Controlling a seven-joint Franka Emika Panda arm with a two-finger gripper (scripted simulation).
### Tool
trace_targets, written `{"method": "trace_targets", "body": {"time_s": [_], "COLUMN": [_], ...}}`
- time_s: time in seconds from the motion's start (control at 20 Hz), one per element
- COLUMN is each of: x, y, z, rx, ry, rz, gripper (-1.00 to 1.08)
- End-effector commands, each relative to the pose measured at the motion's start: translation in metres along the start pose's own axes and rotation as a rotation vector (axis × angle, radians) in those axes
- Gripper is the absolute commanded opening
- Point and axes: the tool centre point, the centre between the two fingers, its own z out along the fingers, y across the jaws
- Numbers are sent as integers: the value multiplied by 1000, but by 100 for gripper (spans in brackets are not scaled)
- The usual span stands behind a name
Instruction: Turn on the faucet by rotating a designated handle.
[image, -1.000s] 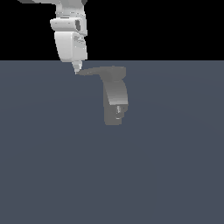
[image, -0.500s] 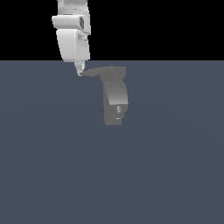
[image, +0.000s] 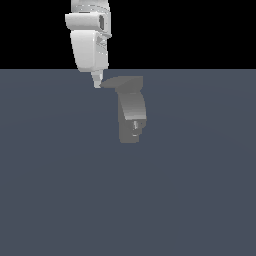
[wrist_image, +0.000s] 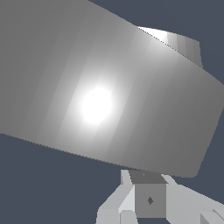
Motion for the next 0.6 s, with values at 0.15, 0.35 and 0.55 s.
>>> {"method": "trace_targets", "body": {"time_s": [0.15, 0.35, 0.55], "x": [17, 26, 32], "y": [16, 27, 25], "z": [0, 0, 0], "rx": [-3, -3, -2], "ry": [1, 1, 1], "rz": [7, 7, 0], "gripper": [-100, -100, -100]}}
